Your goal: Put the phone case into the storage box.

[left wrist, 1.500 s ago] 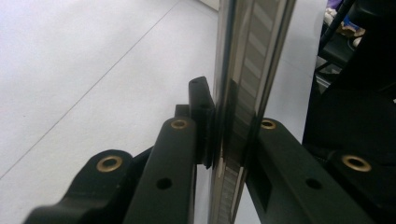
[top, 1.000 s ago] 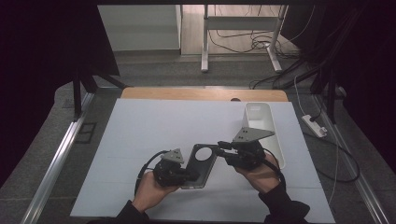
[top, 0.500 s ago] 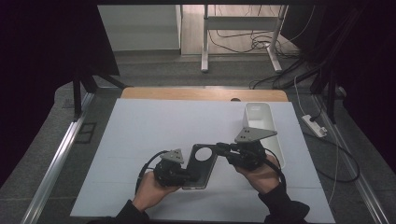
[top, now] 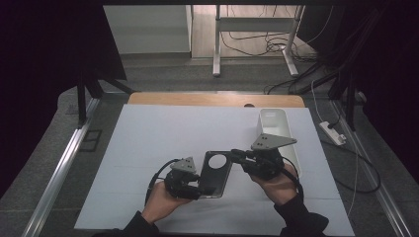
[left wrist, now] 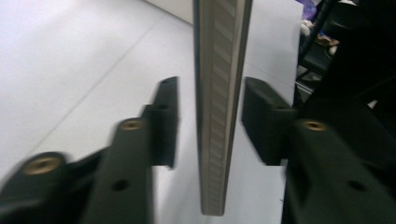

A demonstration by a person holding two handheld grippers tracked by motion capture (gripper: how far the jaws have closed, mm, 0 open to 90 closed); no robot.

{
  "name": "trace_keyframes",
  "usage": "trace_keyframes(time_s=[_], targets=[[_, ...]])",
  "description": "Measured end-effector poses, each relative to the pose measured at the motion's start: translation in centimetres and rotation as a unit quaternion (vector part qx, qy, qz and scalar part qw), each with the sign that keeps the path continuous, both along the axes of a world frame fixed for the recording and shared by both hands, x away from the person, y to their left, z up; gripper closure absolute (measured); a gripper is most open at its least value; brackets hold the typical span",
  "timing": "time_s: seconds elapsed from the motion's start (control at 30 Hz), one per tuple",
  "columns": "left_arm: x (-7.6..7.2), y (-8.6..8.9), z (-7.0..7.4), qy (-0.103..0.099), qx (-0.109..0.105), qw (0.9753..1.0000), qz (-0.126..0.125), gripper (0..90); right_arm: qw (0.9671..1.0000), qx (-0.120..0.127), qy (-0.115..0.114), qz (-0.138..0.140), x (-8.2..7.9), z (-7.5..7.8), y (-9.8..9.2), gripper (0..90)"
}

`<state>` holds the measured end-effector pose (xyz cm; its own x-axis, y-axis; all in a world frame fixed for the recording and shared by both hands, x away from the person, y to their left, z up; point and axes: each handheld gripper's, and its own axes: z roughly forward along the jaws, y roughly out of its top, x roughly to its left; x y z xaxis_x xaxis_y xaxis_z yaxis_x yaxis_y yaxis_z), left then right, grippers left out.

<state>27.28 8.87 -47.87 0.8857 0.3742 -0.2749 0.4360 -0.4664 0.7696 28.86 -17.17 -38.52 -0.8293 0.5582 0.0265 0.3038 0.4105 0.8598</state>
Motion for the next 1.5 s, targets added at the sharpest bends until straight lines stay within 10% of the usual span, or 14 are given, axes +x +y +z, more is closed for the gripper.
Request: trace_keyframes(time_s=[0.3,0.73,1.5], targets=[[-0.2,0.6,0.6,-0.025,0.014,0.9992,0.028,20.7,1.0,0.0,-0.004,-0.008,0.1,0.3,-0.7,79.7],[-1.0,3.1,0.5,-0.02,0.005,0.9982,0.056,3.3,0.9998,-0.004,-0.009,-0.015,0.9,0.8,-2.2,79.7],[-5.6,10.1,-0.7,-0.086,0.031,0.9809,0.172,0.0,0.9993,0.004,-0.012,-0.036,2.9,2.6,-4.5,79.9]])
